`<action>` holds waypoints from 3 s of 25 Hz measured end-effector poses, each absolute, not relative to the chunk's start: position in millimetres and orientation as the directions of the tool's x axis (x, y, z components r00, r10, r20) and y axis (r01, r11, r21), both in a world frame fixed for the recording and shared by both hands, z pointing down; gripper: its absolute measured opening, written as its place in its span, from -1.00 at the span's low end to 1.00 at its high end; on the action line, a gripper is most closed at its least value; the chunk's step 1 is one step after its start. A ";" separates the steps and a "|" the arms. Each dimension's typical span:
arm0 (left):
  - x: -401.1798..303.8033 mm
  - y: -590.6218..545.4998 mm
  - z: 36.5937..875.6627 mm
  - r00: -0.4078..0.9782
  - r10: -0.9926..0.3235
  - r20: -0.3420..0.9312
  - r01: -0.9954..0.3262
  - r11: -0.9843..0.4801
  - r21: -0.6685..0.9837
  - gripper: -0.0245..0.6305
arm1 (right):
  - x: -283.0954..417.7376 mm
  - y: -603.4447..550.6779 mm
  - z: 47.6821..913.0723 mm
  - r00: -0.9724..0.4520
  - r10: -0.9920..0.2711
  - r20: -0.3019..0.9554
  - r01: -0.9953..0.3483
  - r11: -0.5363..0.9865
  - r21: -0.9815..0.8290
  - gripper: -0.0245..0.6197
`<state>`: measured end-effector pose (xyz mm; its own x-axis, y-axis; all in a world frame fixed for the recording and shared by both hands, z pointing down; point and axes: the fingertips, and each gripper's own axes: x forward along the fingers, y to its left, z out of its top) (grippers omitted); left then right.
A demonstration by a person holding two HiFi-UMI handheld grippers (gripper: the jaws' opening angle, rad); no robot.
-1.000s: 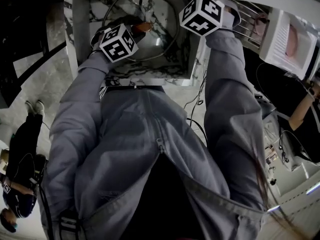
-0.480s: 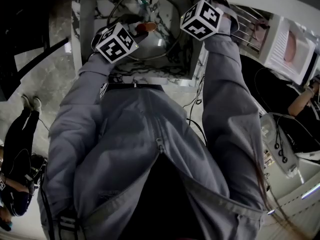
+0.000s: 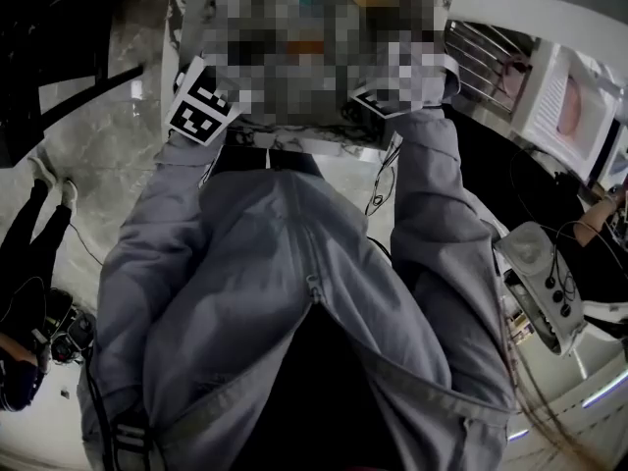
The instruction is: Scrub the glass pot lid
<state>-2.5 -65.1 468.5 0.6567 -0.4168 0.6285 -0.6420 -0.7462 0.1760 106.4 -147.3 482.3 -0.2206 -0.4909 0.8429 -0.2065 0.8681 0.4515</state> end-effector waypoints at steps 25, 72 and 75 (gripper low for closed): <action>-92.2 -46.3 452.8 0.468 -0.607 0.642 -0.870 -0.442 0.216 -0.88 | -77.9 -118.5 574.4 -0.253 -0.249 0.935 0.120 0.951 0.286 -0.78; -65.1 -47.1 472.2 0.495 -0.514 0.700 -0.850 -0.452 0.270 -0.88 | -22.4 14.9 548.3 -0.369 0.340 0.865 0.030 0.935 -0.354 -0.78; -61.1 -57.1 471.9 0.504 -0.509 0.698 -0.843 -0.466 0.268 -0.88 | -13.5 -9.7 531.8 -0.420 0.289 0.860 -0.029 0.943 -0.332 -0.78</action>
<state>-61.1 -57.1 471.9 0.5037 -0.5088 0.6982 -0.8430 -0.4662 0.2685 -13.5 -9.7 531.8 -0.4196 0.2895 0.8603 -0.0292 0.9430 -0.3315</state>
